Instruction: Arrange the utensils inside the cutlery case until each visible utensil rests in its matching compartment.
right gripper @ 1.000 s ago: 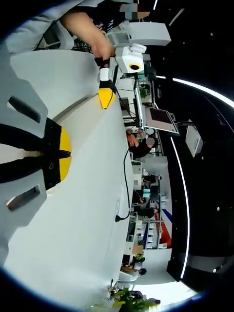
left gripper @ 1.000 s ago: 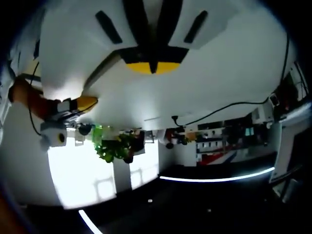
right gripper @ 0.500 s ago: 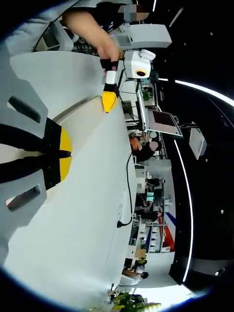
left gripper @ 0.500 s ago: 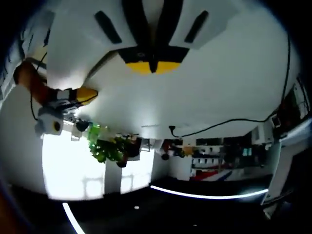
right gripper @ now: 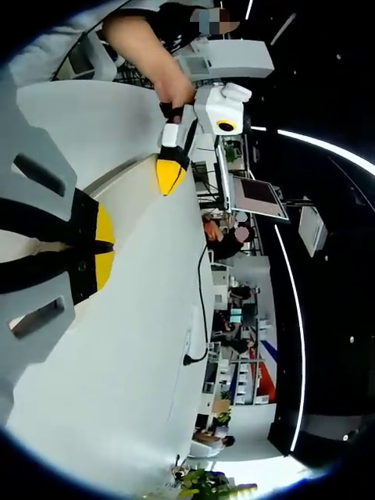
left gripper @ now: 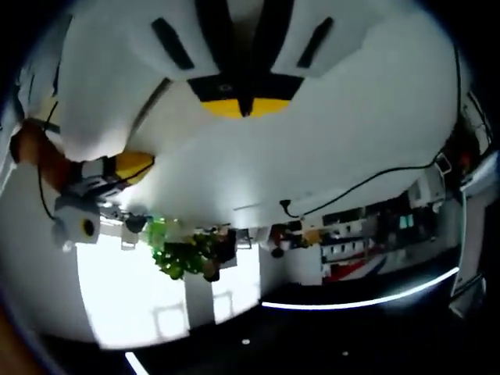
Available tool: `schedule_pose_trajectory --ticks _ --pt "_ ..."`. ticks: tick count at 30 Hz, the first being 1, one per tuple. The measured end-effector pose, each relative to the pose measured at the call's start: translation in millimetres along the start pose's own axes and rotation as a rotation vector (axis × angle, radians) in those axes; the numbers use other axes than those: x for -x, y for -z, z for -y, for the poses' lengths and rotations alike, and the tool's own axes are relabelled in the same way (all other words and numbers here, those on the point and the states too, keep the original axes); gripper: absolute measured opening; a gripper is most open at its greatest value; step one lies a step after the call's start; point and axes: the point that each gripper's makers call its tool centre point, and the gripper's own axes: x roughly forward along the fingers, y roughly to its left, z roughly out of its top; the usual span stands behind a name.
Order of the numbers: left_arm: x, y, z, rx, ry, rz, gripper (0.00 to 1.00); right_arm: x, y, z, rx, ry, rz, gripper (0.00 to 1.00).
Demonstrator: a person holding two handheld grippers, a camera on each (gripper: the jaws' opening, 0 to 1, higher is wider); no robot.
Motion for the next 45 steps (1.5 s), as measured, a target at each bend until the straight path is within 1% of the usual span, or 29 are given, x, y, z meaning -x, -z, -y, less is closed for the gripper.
schedule_pose_trajectory --ticks 1,2,3,4,6,7,10,11,13,14,15,16,17,18,19,20,21,22,24,26,30,32,33,34,37,38,39,42,45 --pt "2.3 0.6 0.2 0.039 0.008 -0.008 0.00 0.3 0.0 -0.3 0.000 0.000 0.003 0.00" --pt "4.3 0.6 -0.1 0.046 0.014 -0.022 0.00 0.8 -0.1 -0.6 0.000 0.000 0.005 0.00" --pt "8.1 2.6 1.9 0.033 0.038 -0.056 0.00 1.2 0.0 -0.9 0.000 -0.002 0.008 0.00" --pt "11.6 3.4 2.4 -0.002 0.046 -0.095 0.00 1.0 -0.2 -0.7 0.000 -0.003 0.008 0.00" --pt "17.6 3.5 2.1 -0.112 0.054 -0.182 0.00 1.0 -0.2 -0.9 0.000 -0.005 0.007 0.00" --pt "19.6 2.6 1.9 -0.142 0.056 -0.221 0.00 1.1 -0.1 -1.0 0.000 -0.005 0.006 0.00" --pt "19.6 -5.5 4.8 -0.178 0.067 -0.276 0.00 0.7 -0.1 -0.7 0.000 -0.006 0.006 0.00" --pt "18.9 -6.6 2.4 -0.198 0.067 -0.295 0.00 0.8 -0.1 -0.8 0.000 -0.007 0.005 0.00" --pt "17.9 -1.0 -3.8 -0.237 0.065 -0.365 0.00 0.7 0.0 -1.2 0.002 -0.011 0.000 0.00" --pt "17.4 3.0 -4.2 -0.258 0.082 -0.400 0.00 0.4 -0.1 -1.1 0.004 -0.015 -0.006 0.00" --pt "17.1 5.2 -5.9 -0.261 0.079 -0.418 0.00 0.1 -0.1 -1.3 0.005 -0.018 -0.013 0.00" --pt "17.3 7.1 -5.2 -0.261 0.089 -0.435 0.00 -0.4 0.0 -1.1 0.005 -0.023 -0.019 0.00" --pt "19.1 10.7 -3.3 -0.263 0.114 -0.470 0.00 -0.7 0.2 -1.1 0.007 -0.034 -0.026 0.00" --pt "19.7 10.3 2.4 -0.273 0.158 -0.483 0.00 -1.2 0.3 -1.2 0.009 -0.046 -0.034 0.00" --pt "21.7 10.2 3.3 -0.282 0.174 -0.505 0.00 -1.4 0.7 -1.9 0.024 -0.058 -0.048 0.00" --pt "24.6 12.7 3.9 -0.313 0.192 -0.547 0.00 -1.5 1.6 -2.2 0.067 -0.077 -0.079 0.00" --pt "28.0 15.7 4.1 -0.361 0.221 -0.589 0.00 -1.5 1.8 -3.5 0.079 -0.096 -0.106 0.00" --pt "26.8 14.1 4.4 -0.397 0.236 -0.592 0.00 -1.7 1.7 -3.8 0.090 -0.122 -0.138 0.00" --pt "32.5 17.1 3.9 -0.446 0.271 -0.667 0.00 -1.9 2.0 -4.4 0.098 -0.170 -0.198 0.00" --pt "32.5 17.7 5.3 -0.523 0.315 -0.705 0.00 -0.8 2.6 -5.5 0.121 -0.223 -0.271 0.00" --pt "32.6 19.2 5.6 -0.598 0.359 -0.816 0.00 -1.5 4.1 -7.2 0.205 -0.278 -0.418 0.00" --pt "32.1 20.0 5.7 -0.660 0.390 -0.870 0.00 -2.1 4.6 -8.3 0.265 -0.310 -0.486 0.00" --pt "31.9 20.5 5.4 -0.673 0.399 -0.891 0.00 -2.4 5.1 -8.9 0.280 -0.326 -0.522 0.00" --pt "31.4 20.5 5.6 -0.666 0.397 -0.903 0.00 -2.8 6.0 -9.1 0.298 -0.349 -0.574 0.00" --pt "29.5 21.7 5.2 -0.659 0.403 -0.956 0.00 -4.4 7.1 -10.2 0.326 -0.396 -0.684 0.00" --pt "30.3 22.3 5.0 -0.710 0.427 -0.966 0.00 -5.1 6.9 -10.2 0.336 -0.409 -0.702 0.00" --pt "31.2 22.9 5.3 -0.723 0.424 -0.973 0.00 -5.5 7.2 -10.0 0.334 -0.422 -0.737 0.00" --pt "30.0 22.6 3.7 -0.687 0.404 -0.994 0.00 -7.3 7.2 -9.4 0.337 -0.435 -0.769 0.00" --pt "29.9 22.4 2.0 -0.655 0.430 -0.994 0.00 -6.5 7.7 -8.9 0.342 -0.441 -0.793 0.00"
